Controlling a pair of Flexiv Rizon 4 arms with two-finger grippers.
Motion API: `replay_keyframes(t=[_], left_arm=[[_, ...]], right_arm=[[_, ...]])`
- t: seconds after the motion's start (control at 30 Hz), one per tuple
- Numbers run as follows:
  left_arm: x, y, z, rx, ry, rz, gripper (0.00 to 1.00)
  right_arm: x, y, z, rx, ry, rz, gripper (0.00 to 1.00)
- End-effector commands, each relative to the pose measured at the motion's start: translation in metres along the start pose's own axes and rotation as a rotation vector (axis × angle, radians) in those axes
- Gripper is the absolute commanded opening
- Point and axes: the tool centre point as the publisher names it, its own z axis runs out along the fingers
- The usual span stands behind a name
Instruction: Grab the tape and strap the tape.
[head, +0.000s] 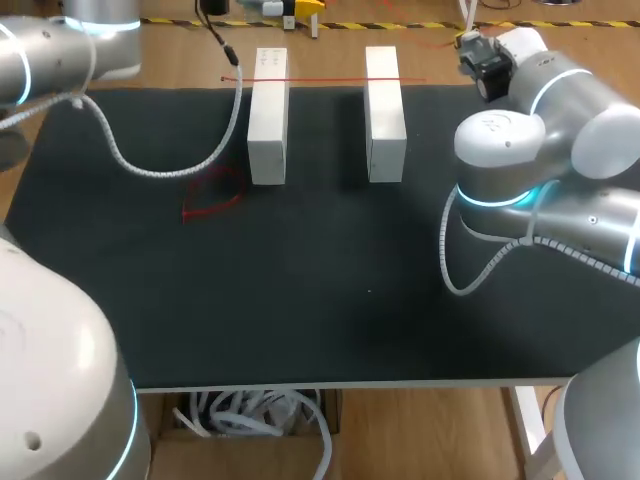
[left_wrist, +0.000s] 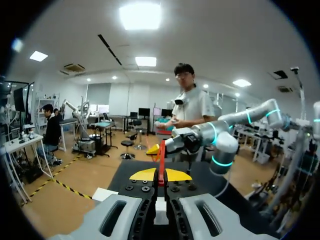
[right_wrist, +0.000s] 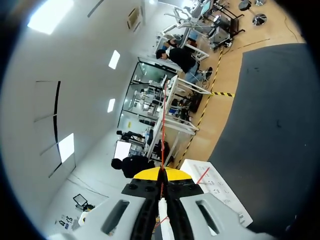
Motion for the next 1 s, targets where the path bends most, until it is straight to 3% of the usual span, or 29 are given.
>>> replay_keyframes(t=[0.03,0.7,1.0], left_arm=[[0.008,-0.011,0.001,-0.423,-0.080,-0.128,0.00],[0.008,-0.011,0.001,-0.423,-0.080,-0.128,0.00],[0.005,-0.020,0.013,-0.582,-0.021,-0.080,0.00]], right_arm=[[-0.004,0.002,-0.003,0.009,0.012,-0.011,0.00],[-0.004,0.003,-0.007,0.007,0.037,-0.059,0.00],[-0.006,0.004,-0.007,0.006,0.038,-0.092,0.00]])
